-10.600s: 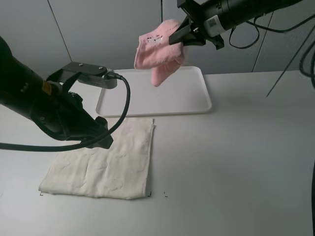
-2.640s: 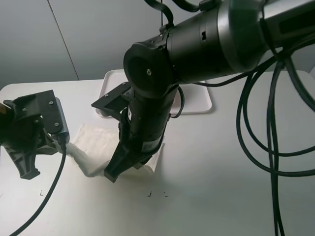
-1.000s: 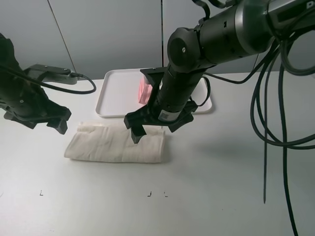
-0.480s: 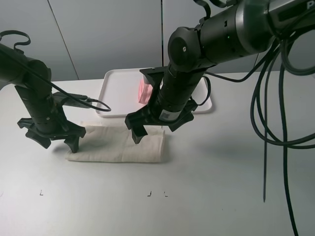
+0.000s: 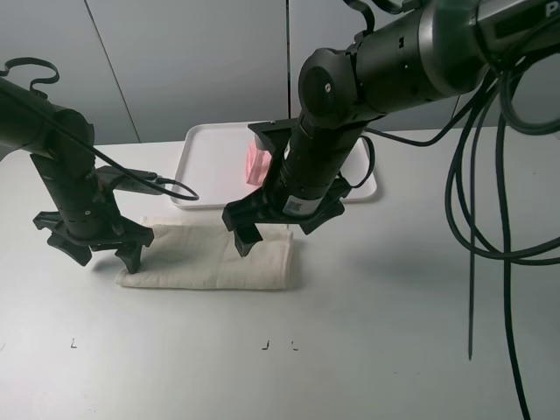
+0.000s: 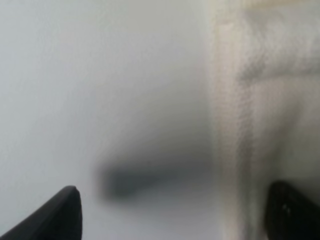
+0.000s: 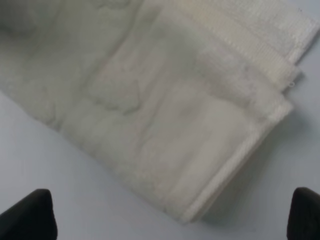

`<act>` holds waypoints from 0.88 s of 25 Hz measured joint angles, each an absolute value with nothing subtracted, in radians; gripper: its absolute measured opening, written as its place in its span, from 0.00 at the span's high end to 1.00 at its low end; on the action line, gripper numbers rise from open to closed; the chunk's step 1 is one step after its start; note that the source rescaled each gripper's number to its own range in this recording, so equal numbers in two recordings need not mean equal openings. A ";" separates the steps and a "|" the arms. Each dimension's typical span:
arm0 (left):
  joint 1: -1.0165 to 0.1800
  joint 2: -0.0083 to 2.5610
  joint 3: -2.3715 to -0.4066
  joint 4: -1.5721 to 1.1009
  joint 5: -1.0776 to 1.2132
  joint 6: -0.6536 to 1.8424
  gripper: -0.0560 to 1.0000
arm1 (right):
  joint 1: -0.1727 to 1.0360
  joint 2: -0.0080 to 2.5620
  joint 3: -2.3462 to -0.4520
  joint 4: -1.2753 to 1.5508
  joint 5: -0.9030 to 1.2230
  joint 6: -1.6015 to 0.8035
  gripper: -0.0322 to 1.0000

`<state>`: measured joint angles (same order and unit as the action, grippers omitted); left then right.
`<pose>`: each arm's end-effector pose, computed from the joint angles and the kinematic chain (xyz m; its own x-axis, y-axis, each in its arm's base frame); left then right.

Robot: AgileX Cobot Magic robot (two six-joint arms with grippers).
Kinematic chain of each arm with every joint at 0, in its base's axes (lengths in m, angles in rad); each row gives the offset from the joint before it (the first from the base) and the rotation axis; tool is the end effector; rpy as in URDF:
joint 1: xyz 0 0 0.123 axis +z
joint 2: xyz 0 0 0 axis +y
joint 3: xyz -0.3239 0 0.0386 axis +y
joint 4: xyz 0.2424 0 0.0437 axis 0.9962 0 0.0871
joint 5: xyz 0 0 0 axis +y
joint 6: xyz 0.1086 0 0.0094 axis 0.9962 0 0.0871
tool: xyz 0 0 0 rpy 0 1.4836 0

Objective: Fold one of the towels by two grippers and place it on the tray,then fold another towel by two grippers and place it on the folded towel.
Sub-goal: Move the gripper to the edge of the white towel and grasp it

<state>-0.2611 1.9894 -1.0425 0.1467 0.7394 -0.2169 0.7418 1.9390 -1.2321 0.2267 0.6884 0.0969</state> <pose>0.3326 -0.0778 0.1236 -0.9882 0.1529 0.0122 0.1533 0.9831 0.1004 0.2804 0.2780 0.1832 -0.8713 -0.4363 -0.2248 -0.4800 0.8528 0.2057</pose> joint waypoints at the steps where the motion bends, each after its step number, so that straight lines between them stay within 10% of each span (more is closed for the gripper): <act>1: -0.261 1.989 -1.043 0.147 0.739 -0.217 0.04 | 0.742 1.939 -1.232 0.227 0.688 0.097 0.00; 22: -0.261 1.989 -1.043 0.147 0.741 -0.225 0.04 | 0.676 2.106 -1.232 0.326 0.648 0.171 0.09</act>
<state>-0.2611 1.9894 -1.0425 0.1467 0.7413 -0.2248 0.6759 2.1055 -1.2321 0.3260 0.6483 0.1713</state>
